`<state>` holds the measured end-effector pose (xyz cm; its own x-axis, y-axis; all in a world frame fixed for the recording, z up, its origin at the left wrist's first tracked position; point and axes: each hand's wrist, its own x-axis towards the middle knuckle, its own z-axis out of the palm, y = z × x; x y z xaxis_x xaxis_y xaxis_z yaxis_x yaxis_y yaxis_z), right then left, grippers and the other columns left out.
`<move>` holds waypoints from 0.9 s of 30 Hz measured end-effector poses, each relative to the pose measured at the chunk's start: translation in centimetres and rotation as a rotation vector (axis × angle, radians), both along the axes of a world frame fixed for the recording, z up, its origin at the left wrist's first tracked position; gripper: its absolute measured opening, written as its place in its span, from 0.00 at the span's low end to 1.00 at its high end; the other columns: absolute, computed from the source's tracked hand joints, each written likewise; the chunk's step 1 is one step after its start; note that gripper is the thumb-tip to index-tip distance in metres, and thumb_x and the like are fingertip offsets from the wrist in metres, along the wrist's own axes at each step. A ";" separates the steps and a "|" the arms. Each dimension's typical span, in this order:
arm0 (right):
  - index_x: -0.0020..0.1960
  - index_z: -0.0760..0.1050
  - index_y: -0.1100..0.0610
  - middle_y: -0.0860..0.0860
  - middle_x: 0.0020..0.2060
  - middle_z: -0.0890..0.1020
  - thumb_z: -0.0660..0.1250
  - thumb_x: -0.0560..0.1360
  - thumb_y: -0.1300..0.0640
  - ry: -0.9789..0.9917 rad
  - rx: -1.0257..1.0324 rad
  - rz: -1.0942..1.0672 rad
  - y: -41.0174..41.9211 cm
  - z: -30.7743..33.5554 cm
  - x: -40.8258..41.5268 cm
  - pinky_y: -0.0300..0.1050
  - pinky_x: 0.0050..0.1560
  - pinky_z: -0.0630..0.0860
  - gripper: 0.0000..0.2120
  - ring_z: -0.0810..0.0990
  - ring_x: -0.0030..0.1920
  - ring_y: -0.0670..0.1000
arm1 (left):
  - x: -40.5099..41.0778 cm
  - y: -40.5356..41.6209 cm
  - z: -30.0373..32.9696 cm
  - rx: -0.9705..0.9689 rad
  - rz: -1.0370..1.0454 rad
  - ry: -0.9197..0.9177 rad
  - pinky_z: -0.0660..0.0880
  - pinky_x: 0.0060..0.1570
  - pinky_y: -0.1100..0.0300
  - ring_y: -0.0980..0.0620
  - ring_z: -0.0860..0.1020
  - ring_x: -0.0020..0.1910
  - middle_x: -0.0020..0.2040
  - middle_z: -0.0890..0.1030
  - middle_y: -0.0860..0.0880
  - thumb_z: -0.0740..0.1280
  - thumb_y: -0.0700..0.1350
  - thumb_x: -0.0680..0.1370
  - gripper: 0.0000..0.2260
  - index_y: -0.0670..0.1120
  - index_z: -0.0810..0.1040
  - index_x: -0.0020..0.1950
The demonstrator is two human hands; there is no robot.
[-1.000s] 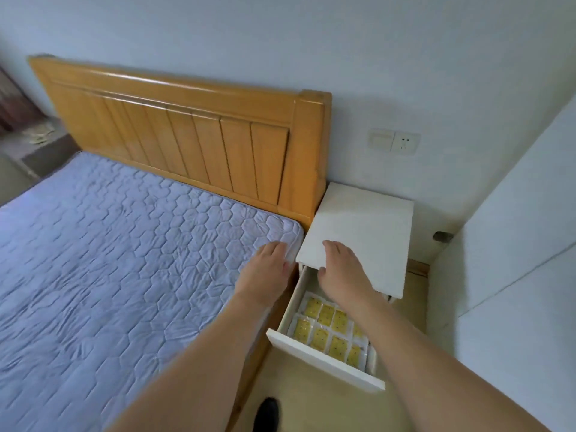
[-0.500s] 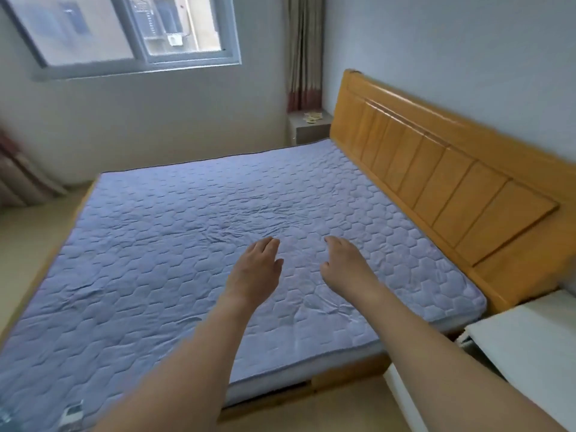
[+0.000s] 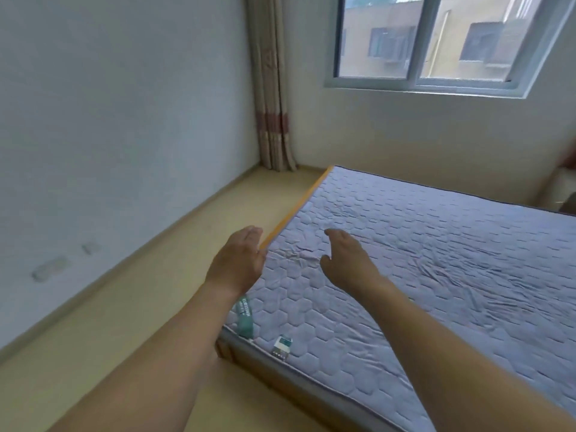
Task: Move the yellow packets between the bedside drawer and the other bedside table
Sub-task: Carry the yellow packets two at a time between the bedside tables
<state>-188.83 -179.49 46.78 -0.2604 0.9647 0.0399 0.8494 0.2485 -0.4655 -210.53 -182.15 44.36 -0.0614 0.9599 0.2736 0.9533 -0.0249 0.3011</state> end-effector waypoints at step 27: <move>0.76 0.59 0.56 0.52 0.73 0.66 0.59 0.79 0.59 0.079 0.056 0.454 33.7 2.6 -65.7 0.44 0.66 0.65 0.27 0.65 0.72 0.52 | -63.3 25.8 5.9 -0.031 0.322 0.071 0.64 0.70 0.54 0.50 0.62 0.75 0.77 0.64 0.49 0.58 0.51 0.83 0.22 0.45 0.63 0.76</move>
<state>-254.49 -145.78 49.33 -0.6500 0.7494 0.1259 0.6110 0.6139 -0.4999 -273.78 -156.39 50.25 -0.3451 0.9021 0.2590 0.9292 0.2896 0.2296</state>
